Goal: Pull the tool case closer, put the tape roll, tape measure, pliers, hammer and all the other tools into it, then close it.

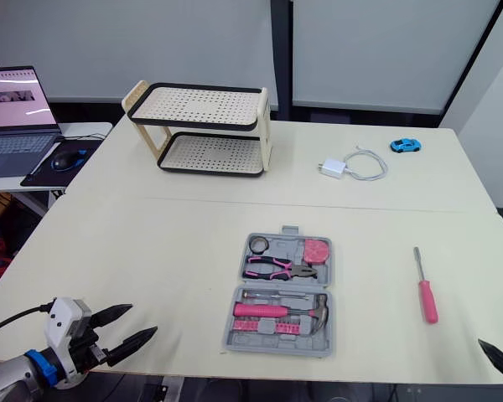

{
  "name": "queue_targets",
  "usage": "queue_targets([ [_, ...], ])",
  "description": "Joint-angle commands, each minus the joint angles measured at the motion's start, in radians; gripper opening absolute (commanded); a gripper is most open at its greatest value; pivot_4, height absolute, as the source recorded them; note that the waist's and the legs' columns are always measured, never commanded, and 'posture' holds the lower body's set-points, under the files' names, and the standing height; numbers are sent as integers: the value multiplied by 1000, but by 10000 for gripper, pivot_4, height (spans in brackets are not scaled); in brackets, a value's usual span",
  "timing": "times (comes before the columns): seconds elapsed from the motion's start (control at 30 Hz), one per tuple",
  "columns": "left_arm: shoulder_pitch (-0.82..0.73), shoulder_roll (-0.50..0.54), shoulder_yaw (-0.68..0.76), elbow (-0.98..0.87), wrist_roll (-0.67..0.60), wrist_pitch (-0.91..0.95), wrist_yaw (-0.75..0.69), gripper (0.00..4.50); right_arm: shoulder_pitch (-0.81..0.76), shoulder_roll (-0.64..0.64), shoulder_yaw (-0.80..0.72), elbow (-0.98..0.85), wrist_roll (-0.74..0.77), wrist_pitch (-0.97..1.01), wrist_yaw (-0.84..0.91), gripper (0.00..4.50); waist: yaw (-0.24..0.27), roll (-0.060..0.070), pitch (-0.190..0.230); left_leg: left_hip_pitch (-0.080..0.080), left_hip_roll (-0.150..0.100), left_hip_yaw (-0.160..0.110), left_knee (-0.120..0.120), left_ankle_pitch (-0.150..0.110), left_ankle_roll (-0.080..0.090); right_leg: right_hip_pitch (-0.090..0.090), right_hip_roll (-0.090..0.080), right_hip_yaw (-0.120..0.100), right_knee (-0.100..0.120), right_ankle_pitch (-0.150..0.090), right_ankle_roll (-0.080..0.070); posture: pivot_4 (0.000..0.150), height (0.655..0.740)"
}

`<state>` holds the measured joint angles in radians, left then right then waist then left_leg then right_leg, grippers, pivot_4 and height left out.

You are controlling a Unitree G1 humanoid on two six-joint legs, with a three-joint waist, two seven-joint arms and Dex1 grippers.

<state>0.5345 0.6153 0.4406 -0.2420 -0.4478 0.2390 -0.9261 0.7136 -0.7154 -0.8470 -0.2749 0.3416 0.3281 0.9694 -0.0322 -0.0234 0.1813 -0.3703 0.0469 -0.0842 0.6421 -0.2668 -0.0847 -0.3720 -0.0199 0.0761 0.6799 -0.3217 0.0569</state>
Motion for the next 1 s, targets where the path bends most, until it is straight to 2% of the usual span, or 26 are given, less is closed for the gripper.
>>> queue_targets([
  [0.03, 20, -13, 30, -29, -3, -22, 23, 44948, -13, -26, -9, 9, 11, -13, 14, 45000, 0, 0, 0, 0, 0, 0, 0, 0, 0, 0, 0, 0, 0, 0, 0, 1500, 7350],
  [0.23, 5, 6, 32, 0, 7, -49, 17, 44948, -23, -49, -4, 21, 5, -11, 32, 45000, 0, 0, 0, 0, 0, 0, 0, 0, 0, 0, 0, 0, -1, -1, 0, 1500, 7350],
  [0.37, -40, 55, 10, 34, 18, -94, -41, 44948, -42, -73, 5, -28, 30, 44, 43, 45000, 0, 0, 1, 0, 0, 0, -1, 0, 0, -1, 0, 0, -1, -1, 0, 1500, 7350],
  [0.53, -169, 156, -67, -24, -20, -62, -154, 44948, -123, -118, 81, -142, 71, 210, -6, 45000, 0, 0, 5, 1, 0, 1, -3, -1, -3, -2, 0, 1, -1, -1, 0, 1500, 7350],
  [0.8, -397, 242, -220, -190, -97, 77, -208, 44948, -335, -174, 261, -189, 26, 511, -220, 45000, 1, 1, 5, -4, -1, 0, -3, -2, -3, -3, 0, 0, -3, 6, 4, 1500, 7350],
  [1.0, -563, 247, -321, -283, -167, 192, -208, 44948, -514, -164, 388, -65, -7, 643, -339, 45000, 0, 1, 5, -4, -1, -1, -2, -2, -3, -3, 0, -1, -3, 6, 4, 1500, 7350],
])
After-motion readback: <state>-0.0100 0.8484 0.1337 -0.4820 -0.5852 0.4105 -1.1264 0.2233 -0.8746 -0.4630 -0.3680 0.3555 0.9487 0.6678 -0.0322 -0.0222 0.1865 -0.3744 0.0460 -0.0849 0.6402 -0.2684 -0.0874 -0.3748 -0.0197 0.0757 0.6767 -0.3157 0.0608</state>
